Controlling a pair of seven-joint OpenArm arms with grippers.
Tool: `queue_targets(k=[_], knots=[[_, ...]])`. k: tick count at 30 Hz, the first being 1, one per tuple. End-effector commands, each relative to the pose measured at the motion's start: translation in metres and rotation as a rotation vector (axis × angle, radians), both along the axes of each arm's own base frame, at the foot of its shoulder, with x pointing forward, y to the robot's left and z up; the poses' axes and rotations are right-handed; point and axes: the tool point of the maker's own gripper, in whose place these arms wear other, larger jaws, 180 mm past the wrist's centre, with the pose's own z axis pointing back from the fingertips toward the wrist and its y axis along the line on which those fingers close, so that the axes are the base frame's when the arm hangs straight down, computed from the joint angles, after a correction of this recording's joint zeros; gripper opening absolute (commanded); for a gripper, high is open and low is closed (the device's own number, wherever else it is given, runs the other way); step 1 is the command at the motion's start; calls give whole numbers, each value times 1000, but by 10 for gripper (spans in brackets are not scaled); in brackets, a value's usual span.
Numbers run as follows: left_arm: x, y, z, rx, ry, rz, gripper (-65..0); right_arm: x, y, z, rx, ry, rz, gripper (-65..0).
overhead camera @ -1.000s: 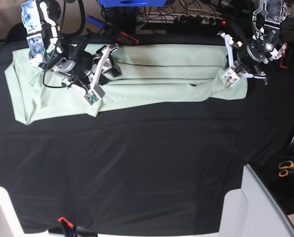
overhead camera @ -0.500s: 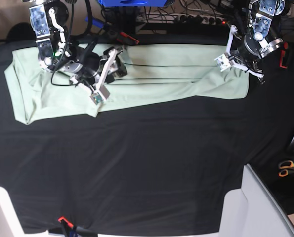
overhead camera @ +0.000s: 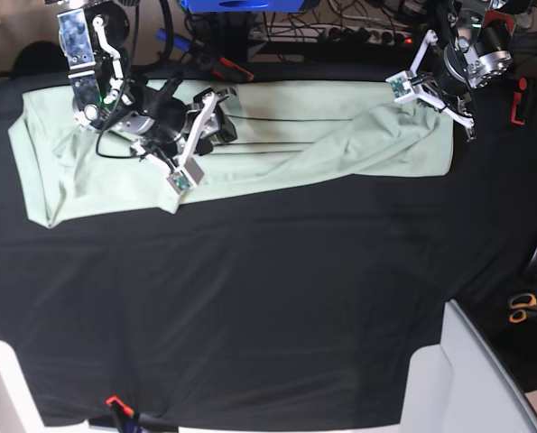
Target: Fold the T-shirt properly
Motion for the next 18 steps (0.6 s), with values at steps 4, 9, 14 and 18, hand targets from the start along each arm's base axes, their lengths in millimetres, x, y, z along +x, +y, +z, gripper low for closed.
queue_targets(k=[4, 9, 14, 18], knots=[[3, 17, 3, 88, -11, -33, -650, 9, 4, 10, 33, -39, -6, -386], [6, 21, 5, 109, -19, -40, -650, 9, 4, 10, 33, -39, -6, -386], [18, 21, 10, 113, -45, -46, -650, 9, 4, 10, 33, -39, -5, -386], [20, 24, 14, 126, -48, -67, -650, 9, 4, 10, 33, -39, -6, -386]])
